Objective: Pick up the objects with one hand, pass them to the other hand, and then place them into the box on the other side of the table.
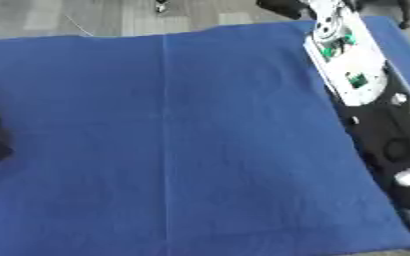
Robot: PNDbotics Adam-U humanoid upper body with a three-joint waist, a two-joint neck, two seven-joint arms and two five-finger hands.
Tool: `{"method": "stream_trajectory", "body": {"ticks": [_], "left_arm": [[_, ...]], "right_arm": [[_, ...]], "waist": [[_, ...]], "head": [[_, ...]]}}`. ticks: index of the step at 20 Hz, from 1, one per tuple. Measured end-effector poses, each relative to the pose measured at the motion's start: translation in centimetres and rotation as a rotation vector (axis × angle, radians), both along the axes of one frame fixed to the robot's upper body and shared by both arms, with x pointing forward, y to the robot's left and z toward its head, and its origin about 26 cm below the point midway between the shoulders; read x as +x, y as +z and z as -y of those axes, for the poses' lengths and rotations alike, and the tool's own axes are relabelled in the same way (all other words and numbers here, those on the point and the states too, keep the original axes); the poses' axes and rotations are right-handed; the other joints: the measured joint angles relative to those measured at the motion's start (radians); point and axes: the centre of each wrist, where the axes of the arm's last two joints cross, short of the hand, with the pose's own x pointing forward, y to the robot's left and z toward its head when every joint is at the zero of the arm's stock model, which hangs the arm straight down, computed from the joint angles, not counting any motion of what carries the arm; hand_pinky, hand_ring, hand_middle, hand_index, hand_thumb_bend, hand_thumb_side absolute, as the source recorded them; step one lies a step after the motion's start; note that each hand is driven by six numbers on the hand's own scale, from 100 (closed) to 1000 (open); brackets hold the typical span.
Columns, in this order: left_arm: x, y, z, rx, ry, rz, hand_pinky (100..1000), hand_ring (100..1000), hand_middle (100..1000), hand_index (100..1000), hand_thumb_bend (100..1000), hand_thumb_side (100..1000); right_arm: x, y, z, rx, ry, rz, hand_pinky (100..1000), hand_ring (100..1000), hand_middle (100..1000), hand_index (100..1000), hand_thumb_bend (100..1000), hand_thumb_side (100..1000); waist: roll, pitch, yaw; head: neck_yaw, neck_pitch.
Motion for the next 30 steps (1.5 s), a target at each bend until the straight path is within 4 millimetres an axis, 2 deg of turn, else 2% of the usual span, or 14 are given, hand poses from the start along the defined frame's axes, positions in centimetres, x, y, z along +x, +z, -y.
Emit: {"method": "stream_trajectory", "body": {"ticks": [8,11,12,13,18,23,30], "left_arm": [[-0.2,-0.4,0.2,-0.018,-0.008,-0.003,730,639,652,770,636,489],[-0.2,-0.5,0.1,-0.019,-0.007,-0.004,730,639,652,770,636,488],[-0.2,-0.6,0.1,-0.02,-0.006,-0.003,730,639,652,770,634,488],[-0.2,-0.6,0.1,-0.02,-0.004,-0.004,730,639,652,769,633,488],[-0.3,-0.8,0.0,-0.022,0.002,-0.01,729,638,649,768,627,486],[-0.3,-0.9,-0.1,-0.024,0.01,-0.013,728,637,647,766,622,484],[-0.3,-1.0,-0.1,-0.025,0.013,-0.016,727,636,639,760,614,480]], "right_arm": [[1.3,0.4,5.6,-0.117,-0.048,-0.122,878,918,869,862,359,403],[1.5,0.6,7.8,-0.177,-0.03,-0.182,885,921,870,861,344,399],[1.5,0.7,8.4,-0.196,-0.02,-0.203,890,923,870,859,274,373],[1.5,0.9,9.0,-0.216,-0.011,-0.222,892,923,873,859,347,386],[1.4,2.0,11.8,-0.325,-0.003,-0.317,904,928,881,856,393,341],[1.3,3.1,13.5,-0.419,-0.013,-0.405,910,931,892,863,456,330],[2.1,3.6,14.2,-0.499,-0.061,-0.516,910,921,892,879,512,369]], "waist": [[-0.004,0.0,-0.006],[-0.004,0.0,-0.008],[-0.004,0.0,-0.01],[-0.004,0.0,-0.012],[-0.004,0.0,-0.013],[-0.004,0.0,-0.013],[-0.004,0.0,-0.01]], "head": [[-0.026,-0.002],[-0.031,-0.009],[-0.032,-0.009],[-0.033,-0.01],[-0.041,-0.019],[-0.05,-0.034],[-0.06,-0.05]]}}
